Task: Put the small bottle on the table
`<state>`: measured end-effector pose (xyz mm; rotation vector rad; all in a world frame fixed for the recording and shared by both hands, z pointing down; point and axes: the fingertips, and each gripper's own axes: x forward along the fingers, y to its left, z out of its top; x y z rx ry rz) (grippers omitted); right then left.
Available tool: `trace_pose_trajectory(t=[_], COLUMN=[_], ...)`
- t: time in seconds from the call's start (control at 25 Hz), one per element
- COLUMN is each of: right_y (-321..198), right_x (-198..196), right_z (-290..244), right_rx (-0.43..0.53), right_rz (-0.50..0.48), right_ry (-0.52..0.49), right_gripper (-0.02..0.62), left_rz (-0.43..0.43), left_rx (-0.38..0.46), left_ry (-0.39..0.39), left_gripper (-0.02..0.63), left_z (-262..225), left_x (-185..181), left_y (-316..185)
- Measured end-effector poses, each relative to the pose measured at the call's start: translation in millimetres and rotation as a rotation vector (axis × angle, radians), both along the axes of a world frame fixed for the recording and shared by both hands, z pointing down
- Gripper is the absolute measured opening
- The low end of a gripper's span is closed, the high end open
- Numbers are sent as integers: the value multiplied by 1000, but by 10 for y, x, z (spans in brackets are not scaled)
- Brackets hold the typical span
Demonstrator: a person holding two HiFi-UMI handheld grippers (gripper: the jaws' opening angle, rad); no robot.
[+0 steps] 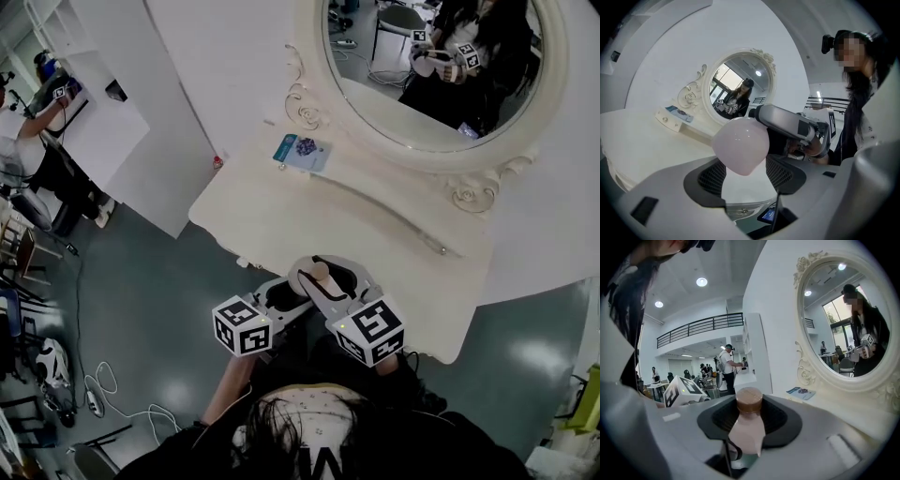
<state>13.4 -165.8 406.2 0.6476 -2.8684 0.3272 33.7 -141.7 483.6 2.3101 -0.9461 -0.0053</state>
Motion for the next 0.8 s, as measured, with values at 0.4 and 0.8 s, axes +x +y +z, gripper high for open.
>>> trace_pose_trajectory(t=[0.4, 0.8], right_y=[-867, -1399], right_x=[-472, -972], right_z=[97, 249], right_rx=[-34, -72], right_rz=[118, 208], right_ry=[30, 64], right_gripper=[143, 143], left_rz=[130, 234], left_rx=[-34, -29], left_ry=[-8, -155], left_gripper=[249, 249], left_z=[96, 330], left_x=[-493, -993], left_y=[-819, -1296])
